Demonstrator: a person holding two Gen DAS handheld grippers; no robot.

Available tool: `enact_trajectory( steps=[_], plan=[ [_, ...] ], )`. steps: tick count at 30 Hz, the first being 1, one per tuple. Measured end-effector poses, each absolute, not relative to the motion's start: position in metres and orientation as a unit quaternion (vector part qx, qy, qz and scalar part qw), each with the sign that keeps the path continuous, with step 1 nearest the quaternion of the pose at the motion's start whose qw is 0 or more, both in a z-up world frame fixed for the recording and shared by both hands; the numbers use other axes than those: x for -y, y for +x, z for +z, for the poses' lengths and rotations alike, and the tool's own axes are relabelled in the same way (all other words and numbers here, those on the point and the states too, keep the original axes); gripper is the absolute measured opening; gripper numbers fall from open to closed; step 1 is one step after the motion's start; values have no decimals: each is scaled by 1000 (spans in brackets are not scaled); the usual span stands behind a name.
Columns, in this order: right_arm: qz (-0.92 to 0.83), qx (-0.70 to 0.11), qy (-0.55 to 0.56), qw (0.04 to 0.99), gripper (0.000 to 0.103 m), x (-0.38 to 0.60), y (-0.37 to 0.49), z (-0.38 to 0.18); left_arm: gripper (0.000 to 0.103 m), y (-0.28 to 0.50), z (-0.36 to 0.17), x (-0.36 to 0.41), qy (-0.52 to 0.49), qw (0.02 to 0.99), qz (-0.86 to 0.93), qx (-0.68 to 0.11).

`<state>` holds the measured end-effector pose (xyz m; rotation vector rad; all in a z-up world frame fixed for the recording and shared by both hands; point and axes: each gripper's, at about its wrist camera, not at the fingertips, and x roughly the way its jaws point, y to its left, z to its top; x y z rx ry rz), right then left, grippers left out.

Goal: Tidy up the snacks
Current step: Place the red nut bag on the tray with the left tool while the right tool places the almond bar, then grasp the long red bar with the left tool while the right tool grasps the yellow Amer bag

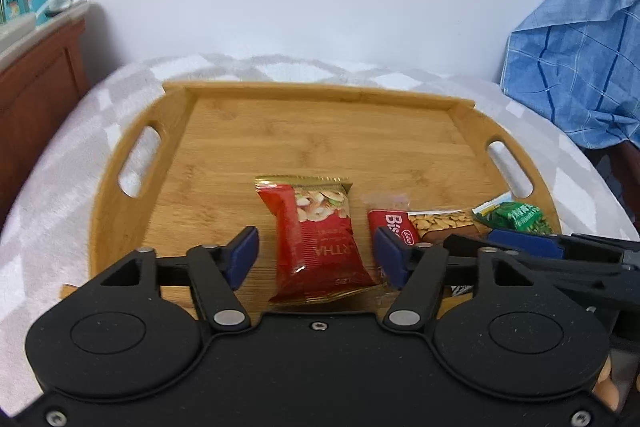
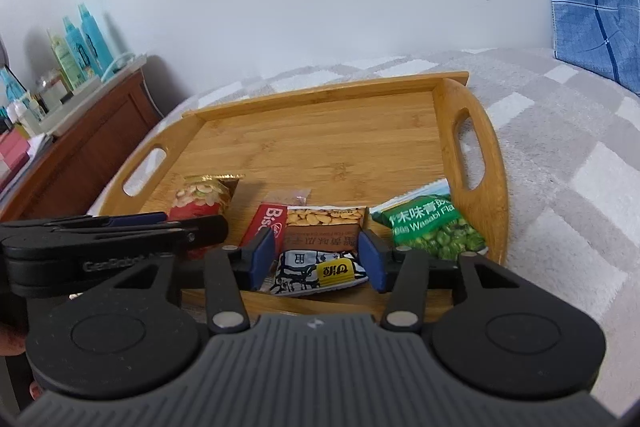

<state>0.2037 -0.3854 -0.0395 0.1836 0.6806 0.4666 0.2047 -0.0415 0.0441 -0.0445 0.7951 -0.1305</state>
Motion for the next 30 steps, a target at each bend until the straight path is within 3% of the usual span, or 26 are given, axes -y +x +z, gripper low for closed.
enact_trajectory(
  steps=[4, 12, 19, 30],
  plan=[
    [229, -319, 105, 914, 72, 395, 195, -34, 77, 190, 56, 40, -8, 925, -69, -375],
    [228, -293, 105, 923, 76, 409, 166, -28, 85, 151, 71, 38, -12, 929, -80, -362],
    [225, -260, 86, 935, 82, 421, 134, -21, 86, 115, 72, 42, -7, 929, -92, -359],
    [206, -253, 81, 942, 83, 430, 110, -30, 86, 79, 60, 44, 2, 924, -99, -370]
  ],
)
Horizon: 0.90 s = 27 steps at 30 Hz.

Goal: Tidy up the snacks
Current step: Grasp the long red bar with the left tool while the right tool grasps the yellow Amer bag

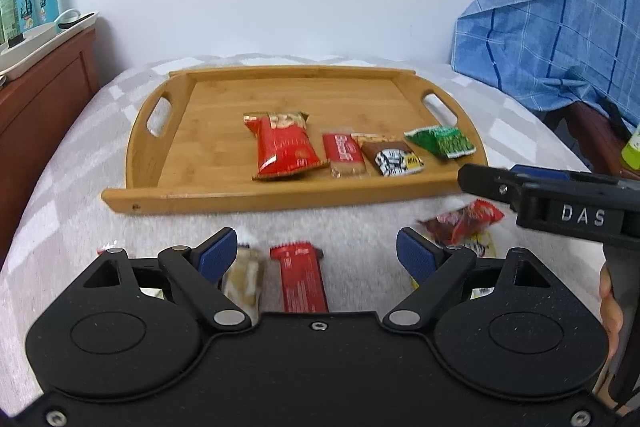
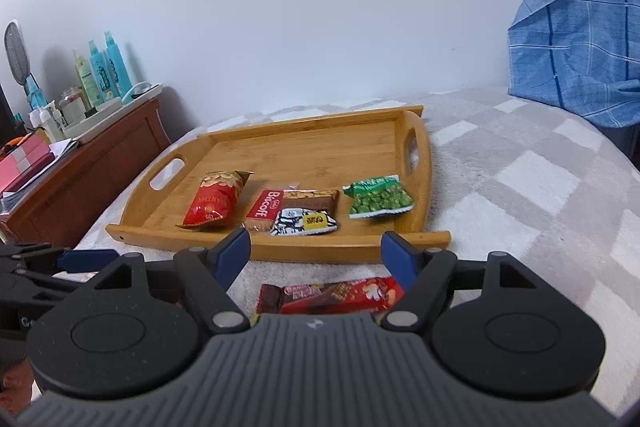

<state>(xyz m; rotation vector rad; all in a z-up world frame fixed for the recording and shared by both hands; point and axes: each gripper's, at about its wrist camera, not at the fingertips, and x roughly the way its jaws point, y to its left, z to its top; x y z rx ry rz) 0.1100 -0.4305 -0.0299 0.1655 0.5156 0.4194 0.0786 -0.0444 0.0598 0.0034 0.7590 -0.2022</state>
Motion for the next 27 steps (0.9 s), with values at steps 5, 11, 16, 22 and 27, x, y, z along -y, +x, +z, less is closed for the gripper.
enact_trajectory(
  steps=[5, 11, 16, 22, 27],
  plan=[
    [190, -257, 95, 943, 87, 436, 99, -38, 86, 68, 57, 45, 18, 925, -99, -366],
    [182, -253, 92, 946, 88, 437, 83, -45, 86, 56, 55, 49, 29, 925, -111, -362],
    [174, -249, 90, 948, 88, 438, 72, -47, 87, 47, 49, 51, 28, 924, -115, -364],
    [163, -250, 72, 952, 76, 438, 62, -53, 53, 39, 40, 50, 23, 917, -120, -379],
    [173, -263, 59, 947, 74, 430, 56, -60, 52, 34, 37, 52, 27, 917, -123, -379]
  ],
)
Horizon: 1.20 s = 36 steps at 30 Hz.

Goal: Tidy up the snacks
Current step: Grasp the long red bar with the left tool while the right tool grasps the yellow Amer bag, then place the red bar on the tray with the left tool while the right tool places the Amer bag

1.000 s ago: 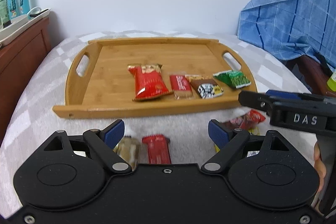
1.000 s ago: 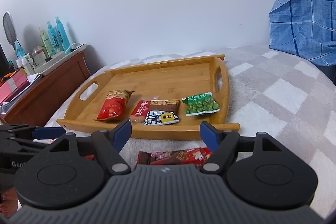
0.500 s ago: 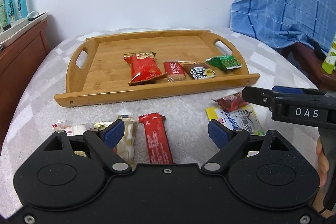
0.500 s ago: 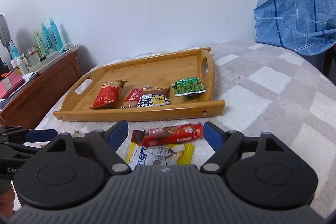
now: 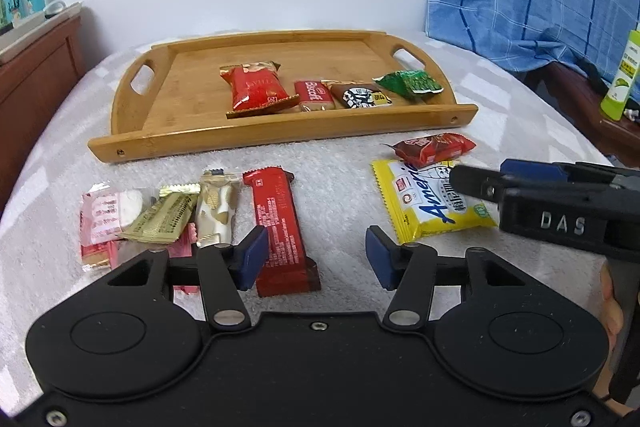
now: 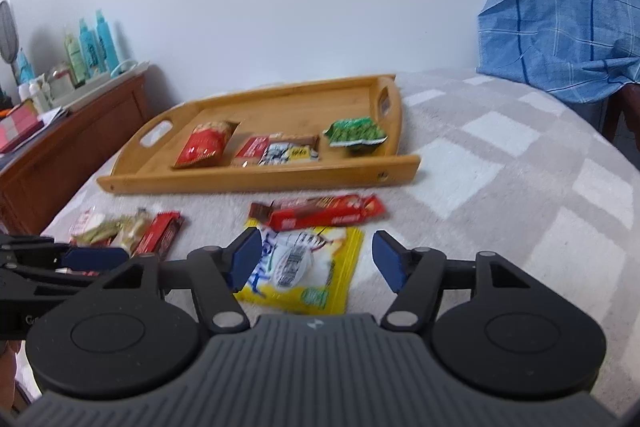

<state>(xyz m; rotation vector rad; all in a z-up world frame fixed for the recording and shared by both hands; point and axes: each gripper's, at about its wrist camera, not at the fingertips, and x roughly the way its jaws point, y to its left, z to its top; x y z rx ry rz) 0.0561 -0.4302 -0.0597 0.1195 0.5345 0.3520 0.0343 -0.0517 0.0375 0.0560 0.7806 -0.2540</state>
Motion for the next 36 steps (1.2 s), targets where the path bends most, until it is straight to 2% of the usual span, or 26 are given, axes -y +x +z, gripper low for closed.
enact_trajectory(
  steps=[5, 8, 14, 19, 23, 25, 26, 28, 36],
  plan=[
    [187, -268, 41, 944, 77, 418, 53, -63, 50, 39, 36, 47, 14, 918, -111, -379],
    [187, -280, 42, 941, 86, 413, 57, -66, 42, 44, 34, 43, 8, 918, -103, -383],
    [184, -299, 57, 934, 87, 410, 64, -72, 41, 54, 30, 39, -5, 917, -96, -387],
    [179, -297, 41, 937, 87, 404, 63, -73, 31, 61, 24, 39, -13, 913, -96, -397],
    [171, -291, 35, 940, 87, 400, 65, -74, 30, 61, 21, 41, -7, 914, -95, -394],
    [167, -287, 30, 943, 76, 398, 65, -74, 23, 60, 22, 42, -7, 915, -95, -392],
    [166, -284, 26, 944, 75, 396, 65, -74, 23, 59, 22, 42, -6, 916, -94, -390],
    [166, -277, 15, 946, 66, 393, 62, -74, 23, 58, 23, 41, -8, 916, -96, -389],
    [179, -262, 4, 948, 62, 391, 51, -71, 23, 51, 26, 42, -6, 917, -101, -387]
  ],
)
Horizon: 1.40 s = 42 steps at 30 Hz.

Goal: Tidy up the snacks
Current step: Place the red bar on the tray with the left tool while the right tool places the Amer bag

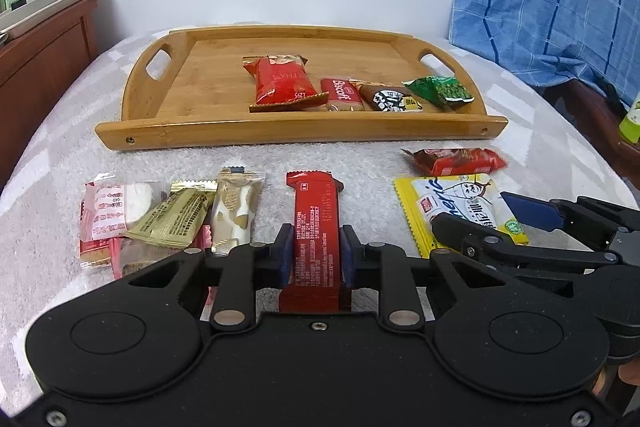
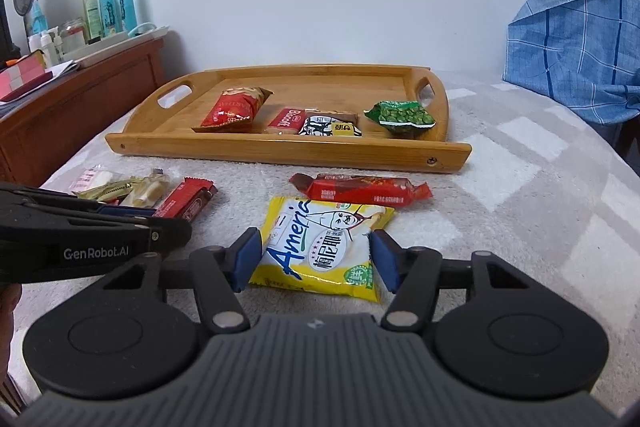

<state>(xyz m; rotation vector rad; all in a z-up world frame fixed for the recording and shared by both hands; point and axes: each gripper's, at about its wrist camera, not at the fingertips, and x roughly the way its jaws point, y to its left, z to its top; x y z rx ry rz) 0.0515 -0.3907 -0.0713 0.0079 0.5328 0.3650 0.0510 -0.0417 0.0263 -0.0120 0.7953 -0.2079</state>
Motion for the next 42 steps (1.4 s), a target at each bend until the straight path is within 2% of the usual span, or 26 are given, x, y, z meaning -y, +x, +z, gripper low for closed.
enact_trajectory(
  steps=[7, 12, 22, 27, 42],
  plan=[
    [177, -247, 27, 952, 56, 399, 48, -67, 23, 49, 31, 38, -11, 918, -95, -384],
    [166, -218, 38, 961, 55, 405, 44, -62, 23, 50, 31, 36, -18, 917, -92, -387],
    [163, -210, 52, 963, 54, 408, 43, -60, 23, 50, 37, 37, -21, 921, -90, -379],
    [156, -174, 84, 969, 53, 418, 40, -52, 23, 54, 50, 35, -19, 926, -90, -366],
    [169, -147, 111, 968, 53, 444, 97, -13, 23, 115, 89, 4, -29, 939, -58, -339]
  ],
)
